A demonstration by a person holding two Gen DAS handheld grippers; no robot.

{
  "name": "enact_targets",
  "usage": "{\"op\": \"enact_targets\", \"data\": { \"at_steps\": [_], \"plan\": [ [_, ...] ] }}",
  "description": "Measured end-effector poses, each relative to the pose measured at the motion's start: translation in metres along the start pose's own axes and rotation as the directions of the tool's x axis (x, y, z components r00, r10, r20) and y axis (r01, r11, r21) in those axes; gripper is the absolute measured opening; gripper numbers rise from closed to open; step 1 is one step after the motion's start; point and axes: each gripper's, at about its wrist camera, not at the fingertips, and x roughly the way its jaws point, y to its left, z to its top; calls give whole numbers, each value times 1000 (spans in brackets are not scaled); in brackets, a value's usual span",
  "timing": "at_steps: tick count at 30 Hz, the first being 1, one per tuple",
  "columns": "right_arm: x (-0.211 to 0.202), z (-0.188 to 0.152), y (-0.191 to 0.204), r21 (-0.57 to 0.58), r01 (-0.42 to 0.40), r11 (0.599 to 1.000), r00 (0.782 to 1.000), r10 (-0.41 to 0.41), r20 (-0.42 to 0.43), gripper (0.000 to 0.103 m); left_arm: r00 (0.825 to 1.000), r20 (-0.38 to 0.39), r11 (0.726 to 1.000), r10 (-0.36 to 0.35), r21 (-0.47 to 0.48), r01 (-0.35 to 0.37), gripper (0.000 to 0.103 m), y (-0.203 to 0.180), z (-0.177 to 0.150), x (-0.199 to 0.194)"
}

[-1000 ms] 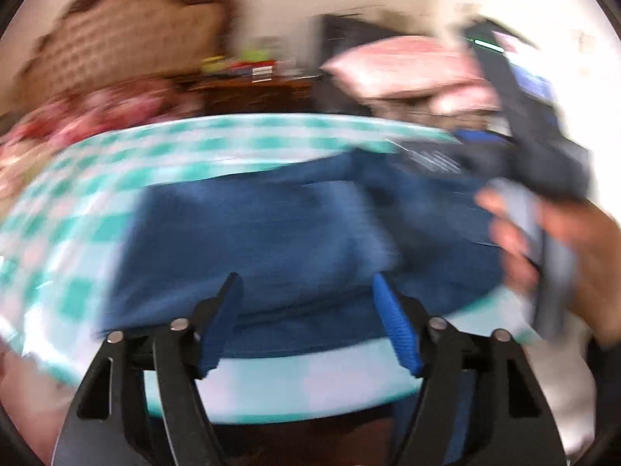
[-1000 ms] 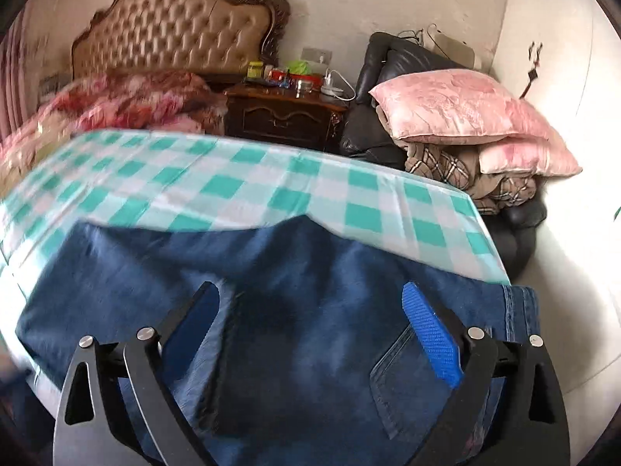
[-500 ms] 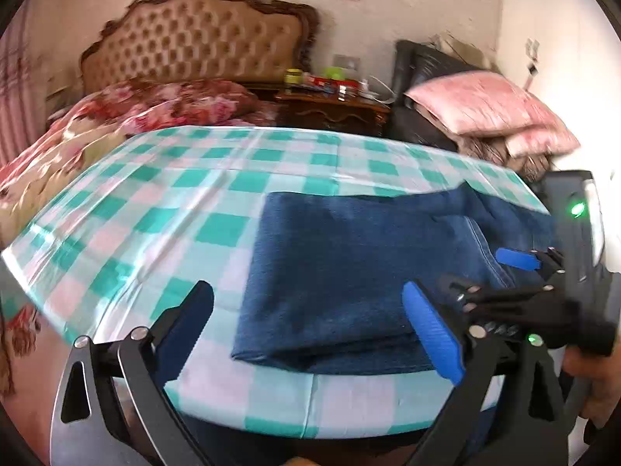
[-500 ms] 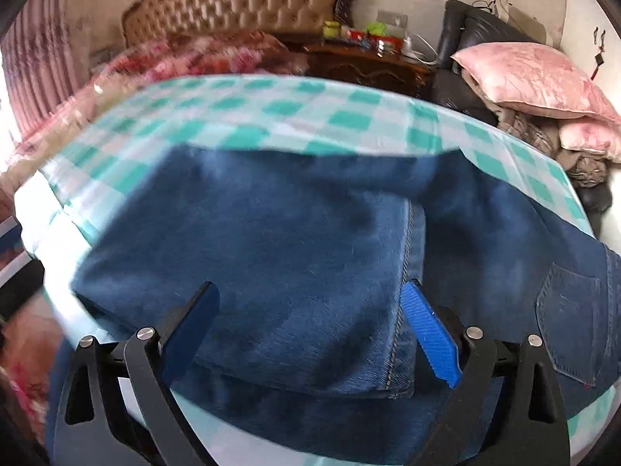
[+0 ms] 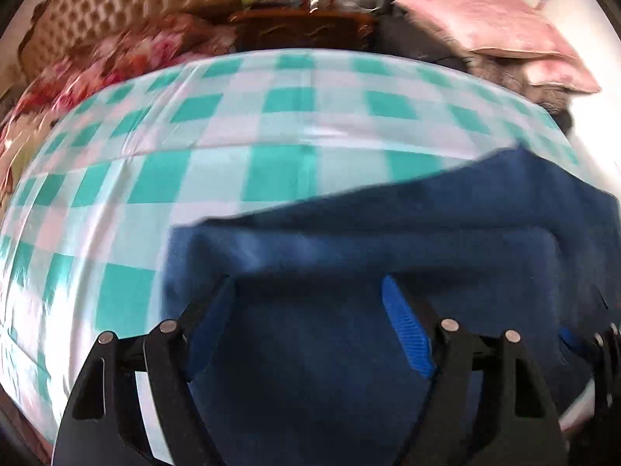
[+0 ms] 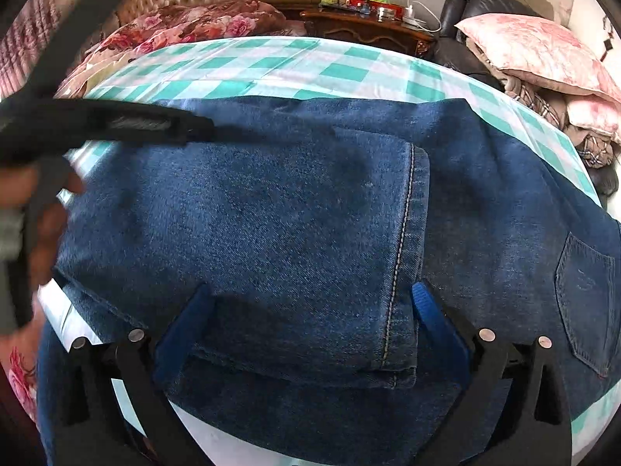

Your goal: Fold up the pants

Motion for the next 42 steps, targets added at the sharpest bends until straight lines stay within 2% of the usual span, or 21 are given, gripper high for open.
{"op": "enact_targets", "data": {
  "at_steps": [2,3,4,5,6,7,8,9,10,11,13,16,18,20,22,25,28,29,35,40,42],
  "plan": [
    [0,0,-2,-1,-9,1000,1000,9,-4,99,1000,17,999,12,-51,-11,82,14,12,-1],
    [0,0,-3,1,-10,1000,1000,10,0,99,998,23,996,61,-68,-59,85,20,16,-1],
    [0,-1,-2,1,-7,1000,1000,7,4,99,988,18,980,156,-131,-153,85,33,23,-3],
    [0,-1,-2,2,-5,1000,1000,5,6,99,981,18,967,191,-175,-185,85,41,26,-7],
    [-1,-2,-2,3,-5,1000,1000,5,6,99,979,40,956,201,-226,-187,85,49,26,-19],
    [-1,-2,-2,4,-6,1000,1000,6,5,99,974,116,946,193,-284,-154,87,56,22,-40],
    [-1,-2,-2,5,-6,1000,1000,6,6,99,960,180,935,214,-322,-148,102,60,16,-56],
    [0,-1,-2,9,-3,1000,1000,3,5,99,926,268,915,267,-371,-157,101,62,5,-76],
    [0,-1,-2,14,2,1000,1000,-2,1,99,914,293,909,282,-387,-156,101,63,-4,-85],
    [0,0,-1,18,9,1000,1000,-9,-8,99,914,305,912,268,-387,-138,101,65,-12,-92],
    [1,3,-1,36,19,999,999,-18,-29,99,936,309,942,171,-329,-64,101,67,-26,-97],
    [2,5,1,47,40,998,997,-38,-61,99,934,348,967,76,-253,15,101,62,-57,-106],
    [3,7,1,52,41,998,996,-37,-87,99,942,317,965,108,-260,-23,101,59,-73,-106],
    [4,9,0,50,38,998,995,-33,-99,99,938,320,968,135,-245,-56,101,51,-90,-107],
    [4,9,0,50,35,998,994,-29,-104,99,942,311,978,127,-196,-67,101,39,-107,-103],
    [4,9,0,47,29,998,994,-24,-108,99,963,255,988,86,-145,-50,101,33,-127,-89],
    [3,11,0,45,35,998,992,-30,-120,98,962,210,984,175,-80,-162,101,32,-147,-73],
    [2,12,-1,48,36,998,992,-30,-119,98,961,210,983,178,-78,-165,101,35,-154,-72],
    [-24,40,4,-6,55,998,997,-55,46,98,978,198,981,60,-193,-21,101,67,-174,-81],
    [3,68,-1,-35,201,979,979,-200,45,94,973,211,982,92,-183,-53,100,67,-176,-91],
    [18,70,-6,-38,271,962,963,-271,7,94,968,235,983,88,-175,-47,82,69,-178,-100]
  ]
}}
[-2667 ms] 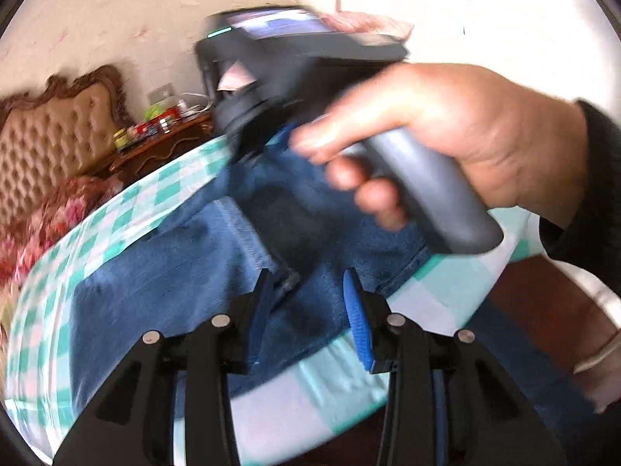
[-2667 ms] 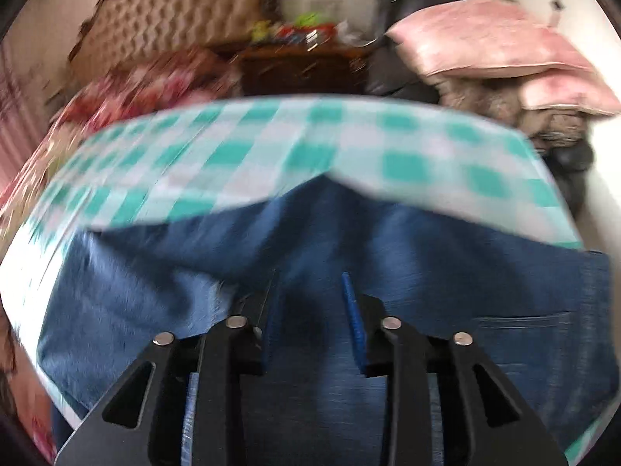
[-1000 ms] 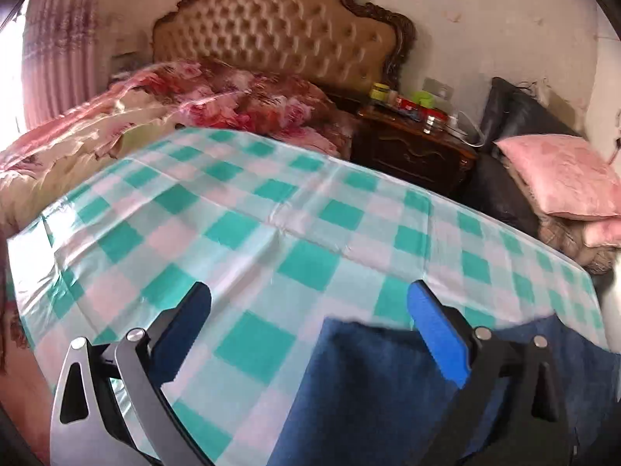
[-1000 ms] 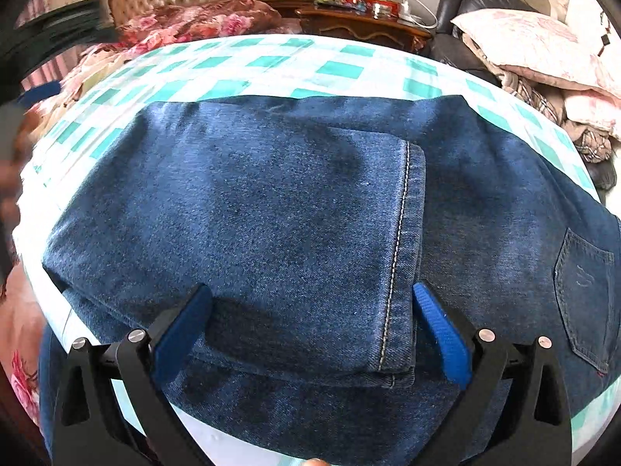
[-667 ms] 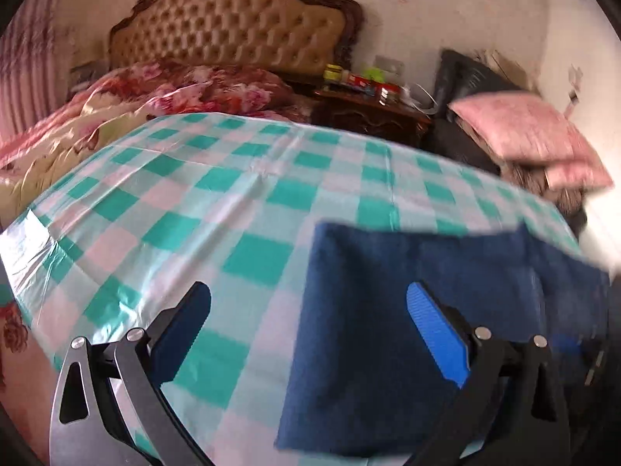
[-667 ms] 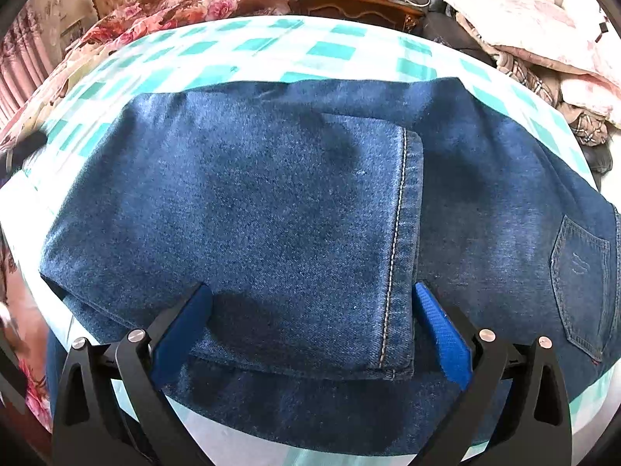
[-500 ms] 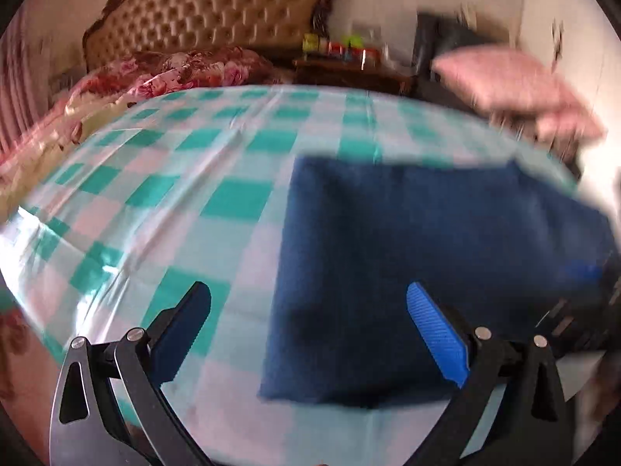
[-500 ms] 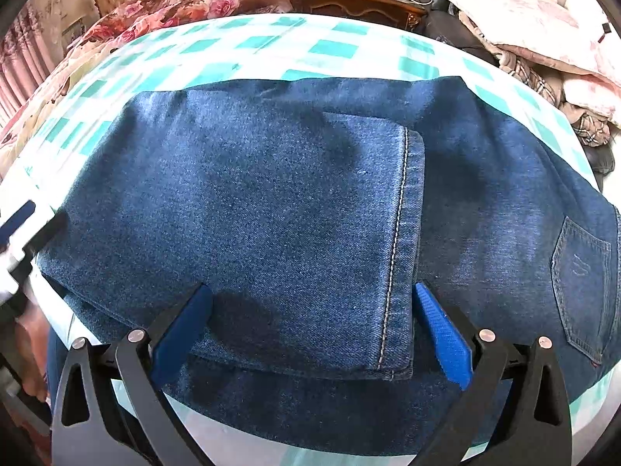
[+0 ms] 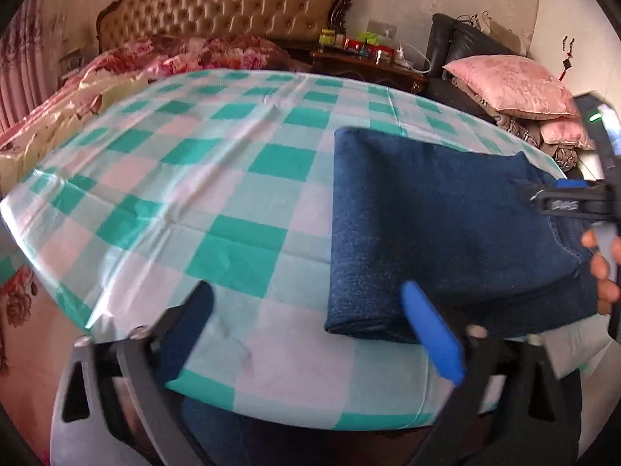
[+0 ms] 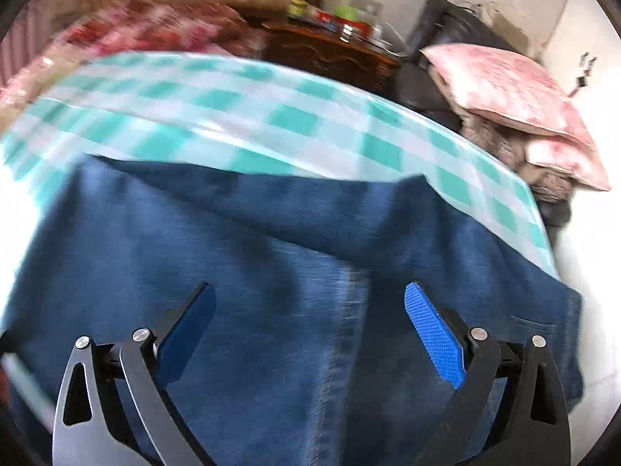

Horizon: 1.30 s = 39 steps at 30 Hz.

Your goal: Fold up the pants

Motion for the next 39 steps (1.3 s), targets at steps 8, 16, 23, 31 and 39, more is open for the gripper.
{"op": "enact_targets", "data": {
  "at_steps": [8,16,23,31,39],
  "plan": [
    [16,-12,-7,17,-18,1000,999,18,-28,94,995,69,996,-75,-48,78,68,3,17,-18],
    [17,-12,-9,20,-33,999,999,33,-22,96,993,8,993,-117,-33,118,46,-9,17,2],
    [19,-9,-8,7,-30,1000,999,30,-22,97,983,-54,981,-175,-93,169,43,-2,5,19],
    [4,9,-7,14,-64,998,998,64,28,93,976,-59,974,-211,-90,206,36,-1,5,23],
    [4,37,-3,20,-91,996,996,91,-17,84,956,-48,947,-289,-161,279,34,11,4,25]
  ]
}}
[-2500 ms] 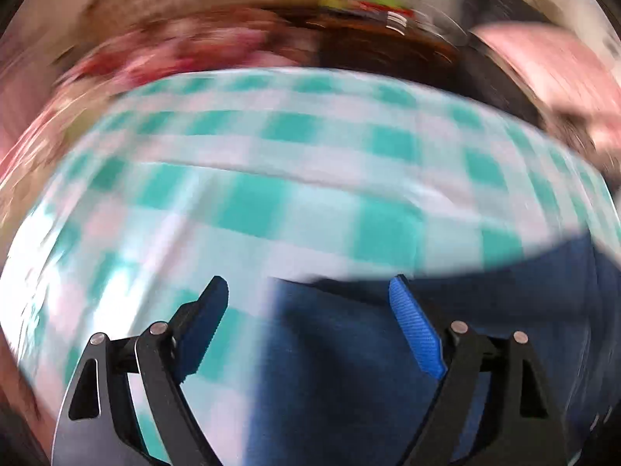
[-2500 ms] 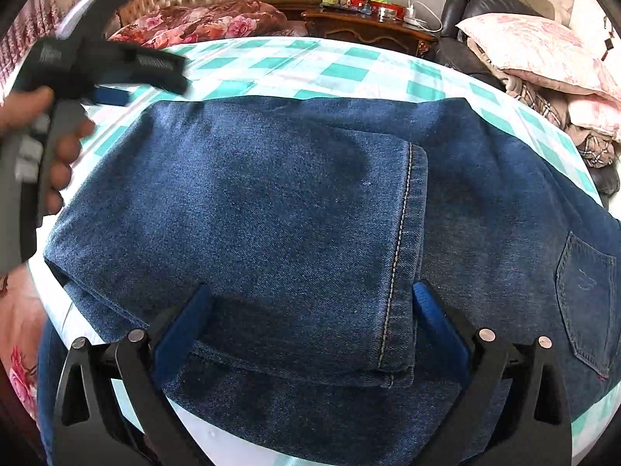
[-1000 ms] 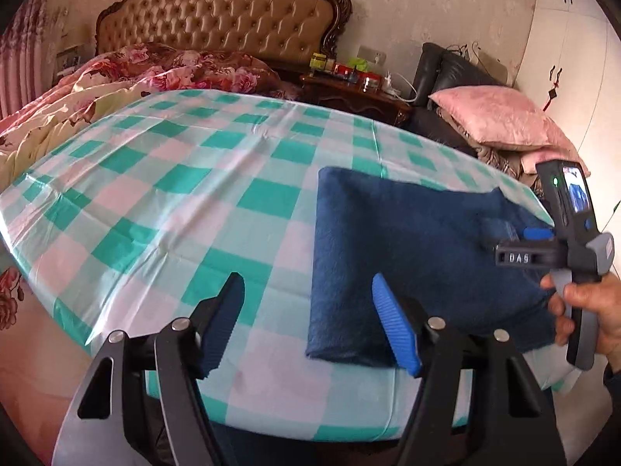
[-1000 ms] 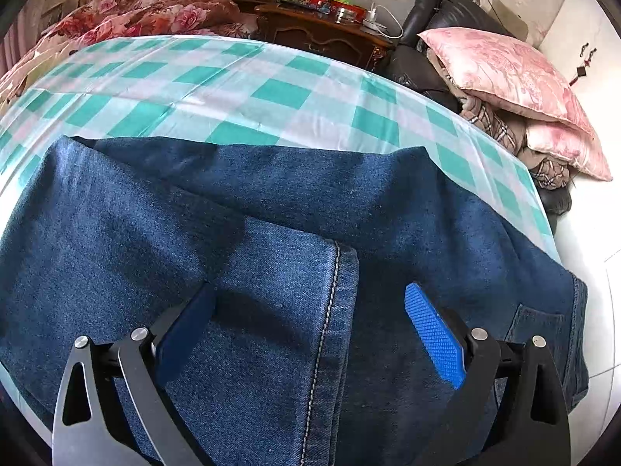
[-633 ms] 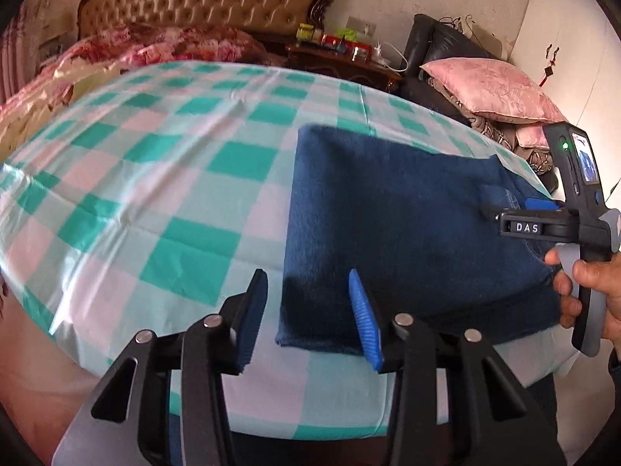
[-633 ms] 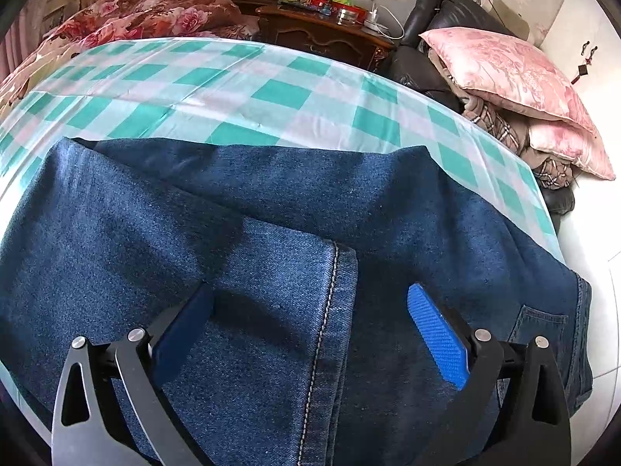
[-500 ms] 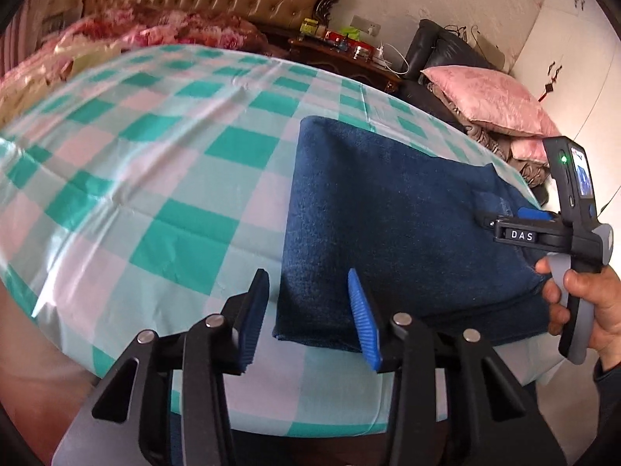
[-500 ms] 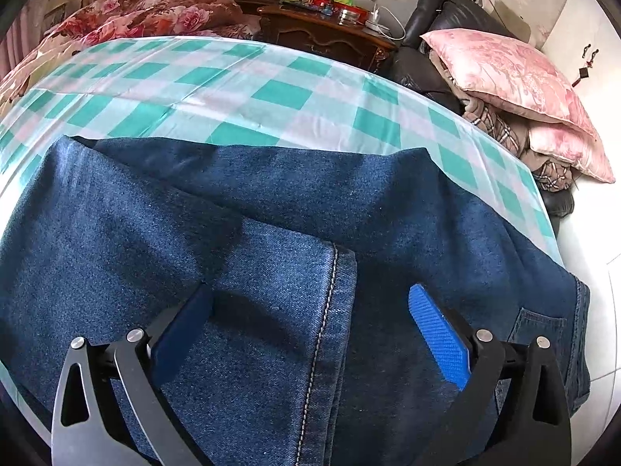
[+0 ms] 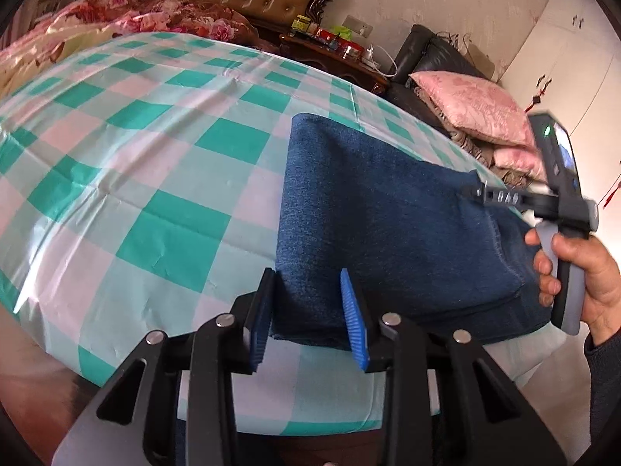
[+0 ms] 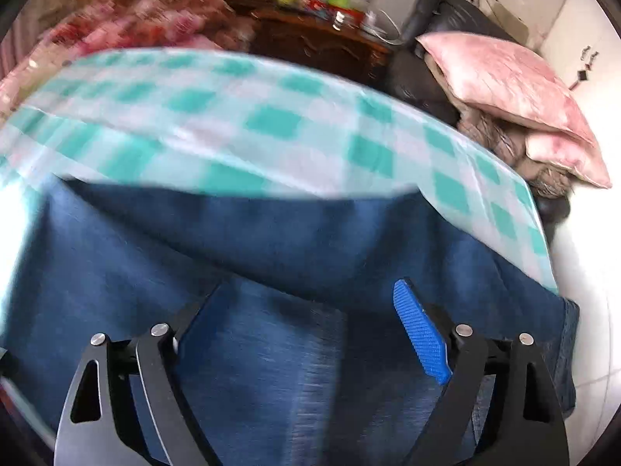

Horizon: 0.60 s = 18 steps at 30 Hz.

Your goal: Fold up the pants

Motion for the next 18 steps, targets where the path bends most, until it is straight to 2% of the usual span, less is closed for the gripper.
{"op": "enact_targets", "data": {
  "at_steps": [1,2,4,6,8,9,13,18],
  "plan": [
    [-5,5,8,-4,-57,998,998,57,-2,84,1000,1,1000,-19,-21,19,34,3,0,0],
    [-10,14,22,-11,-147,989,989,147,-24,84,999,1,998,-40,-48,40,32,8,1,0],
    [-14,29,51,-39,-253,967,966,250,-68,83,998,-1,994,-70,-90,69,27,15,2,-1],
    [-12,41,82,-47,-347,937,931,338,-139,83,995,6,989,-96,-113,96,20,18,2,-3],
    [-3,54,117,-40,-433,901,880,412,-237,83,995,29,990,-96,-101,99,18,13,4,-8],
    [2,59,133,-52,-438,897,870,409,-275,83,995,42,992,-88,-87,92,17,9,5,-11],
    [9,72,179,-138,-378,915,888,317,-334,83,996,81,999,-33,2,33,15,-13,8,-22],
    [25,68,203,-203,-312,928,900,221,-376,83,994,109,999,-10,47,5,14,-26,9,-28]
  ]
}}
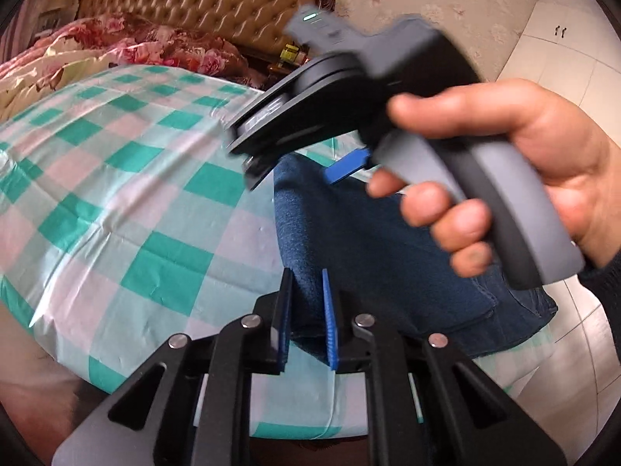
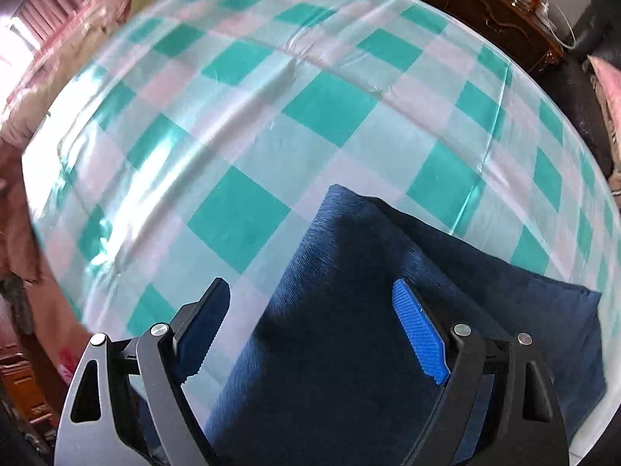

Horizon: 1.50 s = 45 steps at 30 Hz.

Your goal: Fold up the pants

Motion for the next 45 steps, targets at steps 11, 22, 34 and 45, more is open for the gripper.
{"op": "enact_targets", "data": {
  "at_steps": [11,22,34,45],
  "plan": [
    [-6,-24,1,15,113,993,981,-114,156,24,997,0,972,-77,-223,75,65,24,-12,0],
    [-29,-31,-9,66,70,995,963,-85,255,19,994,-42,963,-105,-254,91,16,17,-14,19],
    [-128,-61,-83,171,-99,980,894,12,449,18,995,104,996,-6,87,-3,13,-97,35,-28],
    [-200,-146,-282,289,-506,813,766,269,584,18,984,130,897,-123,439,54,12,-269,52,-13]
  ]
}}
